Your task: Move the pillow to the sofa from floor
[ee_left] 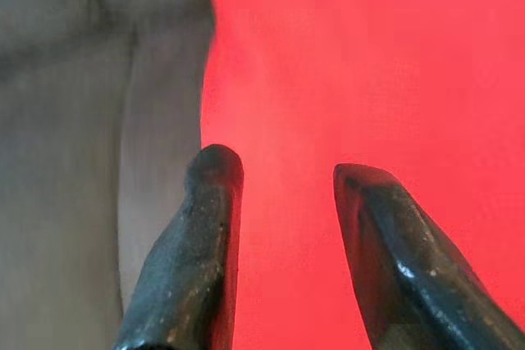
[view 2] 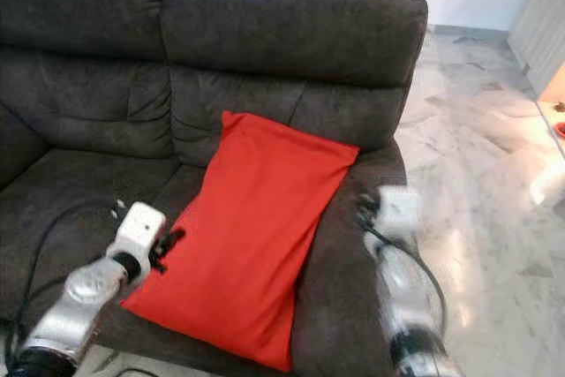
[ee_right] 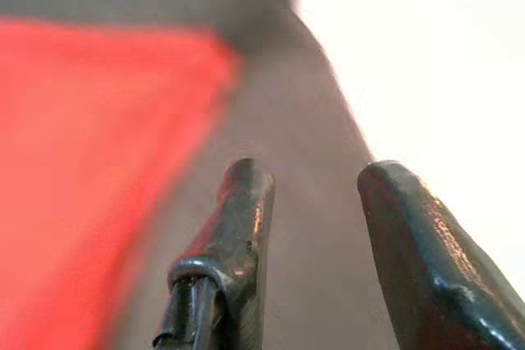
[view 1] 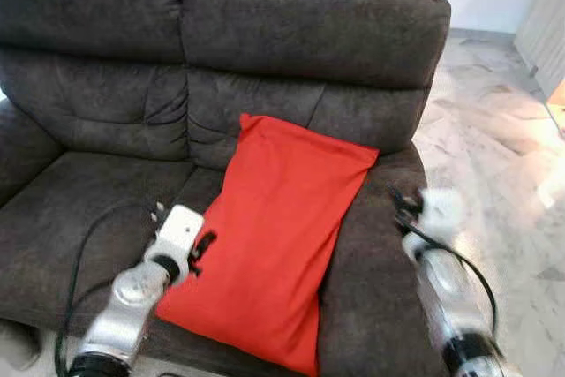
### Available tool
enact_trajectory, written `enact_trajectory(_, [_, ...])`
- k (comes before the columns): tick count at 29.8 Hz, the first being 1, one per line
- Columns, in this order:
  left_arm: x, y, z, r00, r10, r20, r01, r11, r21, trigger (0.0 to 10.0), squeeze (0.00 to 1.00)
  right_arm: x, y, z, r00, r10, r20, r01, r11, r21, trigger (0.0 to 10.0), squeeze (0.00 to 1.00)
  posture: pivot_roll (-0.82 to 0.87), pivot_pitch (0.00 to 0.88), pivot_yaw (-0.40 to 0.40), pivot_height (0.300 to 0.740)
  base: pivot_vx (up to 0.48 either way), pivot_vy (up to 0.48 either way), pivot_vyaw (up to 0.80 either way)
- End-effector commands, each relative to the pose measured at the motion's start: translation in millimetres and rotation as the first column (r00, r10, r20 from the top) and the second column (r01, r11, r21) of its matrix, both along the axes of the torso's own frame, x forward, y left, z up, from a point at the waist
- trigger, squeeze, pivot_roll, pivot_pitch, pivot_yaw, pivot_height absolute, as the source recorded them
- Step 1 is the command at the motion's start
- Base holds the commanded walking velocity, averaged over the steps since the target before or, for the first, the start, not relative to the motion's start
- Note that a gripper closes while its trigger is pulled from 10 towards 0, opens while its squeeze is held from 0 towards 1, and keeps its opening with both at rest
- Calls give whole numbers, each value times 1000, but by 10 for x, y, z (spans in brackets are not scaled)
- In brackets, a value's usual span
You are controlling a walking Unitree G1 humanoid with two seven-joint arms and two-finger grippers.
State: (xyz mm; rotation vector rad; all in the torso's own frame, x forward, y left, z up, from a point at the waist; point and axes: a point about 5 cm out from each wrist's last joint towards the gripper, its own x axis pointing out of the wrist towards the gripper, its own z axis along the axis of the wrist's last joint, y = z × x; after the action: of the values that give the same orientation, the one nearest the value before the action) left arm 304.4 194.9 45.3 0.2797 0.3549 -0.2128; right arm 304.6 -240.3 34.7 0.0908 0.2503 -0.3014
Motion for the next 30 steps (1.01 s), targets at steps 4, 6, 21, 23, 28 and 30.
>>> enact_trajectory(4, [-243, 84, -468, 977, 95, -193, -92, 995, 27, 10000, 0, -486, -214, -444, 963, -203, -176, 219, 973, 79, 10000, 0, 35, 19, 61, 740, 0, 0, 0])
enact_trajectory(6, [-326, 88, -579, 963, 112, -244, -104, 994, 43, 10000, 0, -583, -234, -522, 950, -228, -213, 249, 965, 78, 10000, 0, 23, 5, 65, 740, 0, 0, 0])
enact_trajectory(21, [-981, 14, -1154, 840, 162, -517, -130, 987, 98, 10000, 0, -1259, 2, -1089, 825, -153, -545, 240, 966, 92, 10000, 0, -27, 0, 81, 740, 0, 0, 0])
enact_trajectory(23, [-1044, 11, -1191, 830, 169, -532, -136, 986, 101, 10000, 0, -1345, 15, -1136, 806, -159, -571, 260, 960, 101, 10000, 0, -23, 0, 80, 740, 0, 0, 0])
enact_trajectory(28, [-1128, 22, -1235, 821, 181, -542, -150, 984, 100, 10000, 0, -1411, 33, -1167, 803, -170, -571, 292, 948, 129, 10000, 0, -12, 0, 84, 740, 0, 0, 0])
enact_trajectory(30, [-1145, 32, -1242, 820, 180, -544, -145, 984, 107, 10000, 0, -1411, 55, -1172, 810, -152, -567, 276, 951, 139, 10000, 0, -8, 0, 86, 740, 0, 0, 0])
